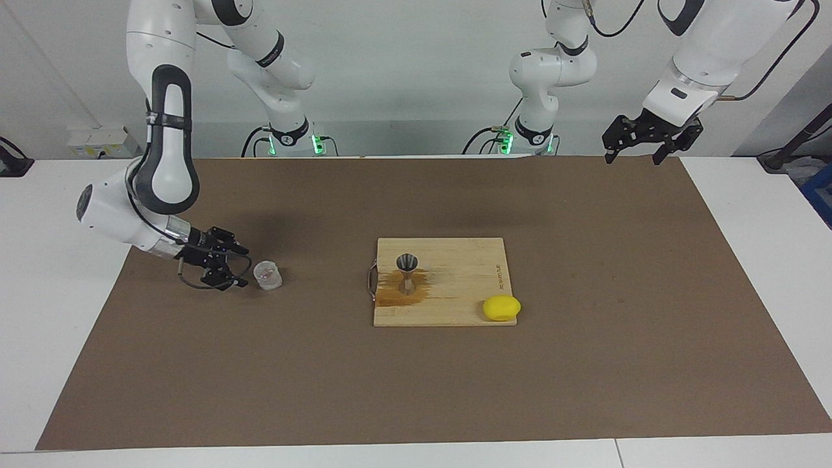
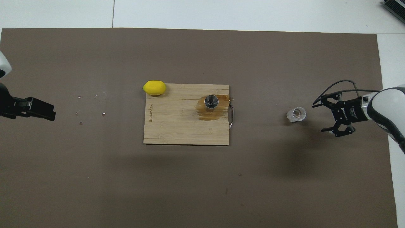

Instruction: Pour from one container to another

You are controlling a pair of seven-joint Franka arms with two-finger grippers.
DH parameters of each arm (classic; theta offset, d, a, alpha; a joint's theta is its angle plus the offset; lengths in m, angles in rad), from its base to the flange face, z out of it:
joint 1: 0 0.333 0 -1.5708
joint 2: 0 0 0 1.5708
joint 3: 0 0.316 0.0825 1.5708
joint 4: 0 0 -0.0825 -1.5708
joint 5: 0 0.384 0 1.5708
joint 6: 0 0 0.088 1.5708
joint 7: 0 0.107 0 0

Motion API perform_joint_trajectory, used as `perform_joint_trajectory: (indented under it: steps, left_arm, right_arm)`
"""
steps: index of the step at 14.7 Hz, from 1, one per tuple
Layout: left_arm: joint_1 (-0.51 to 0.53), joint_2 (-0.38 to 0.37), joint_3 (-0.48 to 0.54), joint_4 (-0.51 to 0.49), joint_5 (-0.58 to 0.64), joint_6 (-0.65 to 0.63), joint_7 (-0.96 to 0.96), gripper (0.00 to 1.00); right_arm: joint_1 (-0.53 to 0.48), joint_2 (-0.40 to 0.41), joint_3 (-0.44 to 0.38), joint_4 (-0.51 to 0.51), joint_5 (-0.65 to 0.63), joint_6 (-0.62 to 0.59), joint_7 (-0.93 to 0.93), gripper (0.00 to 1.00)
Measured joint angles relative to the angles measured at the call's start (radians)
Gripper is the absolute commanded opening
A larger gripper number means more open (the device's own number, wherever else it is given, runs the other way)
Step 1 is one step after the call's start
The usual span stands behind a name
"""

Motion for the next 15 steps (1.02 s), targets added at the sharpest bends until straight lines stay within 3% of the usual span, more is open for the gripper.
perform_joint_trajectory:
  steps: [6,15]
  left_arm:
    - [0.0,0.0,0.0,0.0,0.0,0.0,0.0,1.0]
    - [0.0,0.0,0.0,0.0,0.0,0.0,0.0,1.0]
  right_arm:
    - [0.108,-0.075,0.005,-0.001,-0.246,-0.012,-0.312,1.0]
    - [0.323,-0.163,0.013,0.086,-0.46,-0.078,-0.358,1.0]
